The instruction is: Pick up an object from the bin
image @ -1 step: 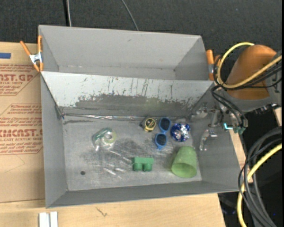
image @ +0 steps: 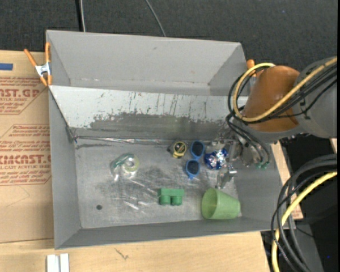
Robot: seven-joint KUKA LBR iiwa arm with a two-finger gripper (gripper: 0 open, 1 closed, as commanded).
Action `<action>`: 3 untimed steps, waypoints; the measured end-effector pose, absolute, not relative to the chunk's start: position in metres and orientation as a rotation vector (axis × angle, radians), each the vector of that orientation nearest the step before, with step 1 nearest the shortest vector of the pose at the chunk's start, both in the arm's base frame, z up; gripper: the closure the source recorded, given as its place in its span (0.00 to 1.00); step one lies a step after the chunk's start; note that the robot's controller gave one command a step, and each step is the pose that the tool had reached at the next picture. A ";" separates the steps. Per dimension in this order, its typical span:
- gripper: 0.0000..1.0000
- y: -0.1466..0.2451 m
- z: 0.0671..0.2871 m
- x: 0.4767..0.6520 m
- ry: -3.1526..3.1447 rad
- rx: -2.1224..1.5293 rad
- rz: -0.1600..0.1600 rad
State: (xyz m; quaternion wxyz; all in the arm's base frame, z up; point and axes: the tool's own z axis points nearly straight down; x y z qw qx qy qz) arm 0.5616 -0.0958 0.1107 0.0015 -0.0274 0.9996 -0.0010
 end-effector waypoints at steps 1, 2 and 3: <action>0.00 -0.133 0.078 0.577 3.119 0.098 0.014; 0.00 -0.147 0.079 0.574 3.108 0.137 0.011; 0.00 -0.137 0.115 0.526 3.123 -0.249 -0.003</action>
Offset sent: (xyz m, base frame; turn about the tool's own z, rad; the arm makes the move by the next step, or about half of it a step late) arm 0.0069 -0.0442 -0.0407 0.1234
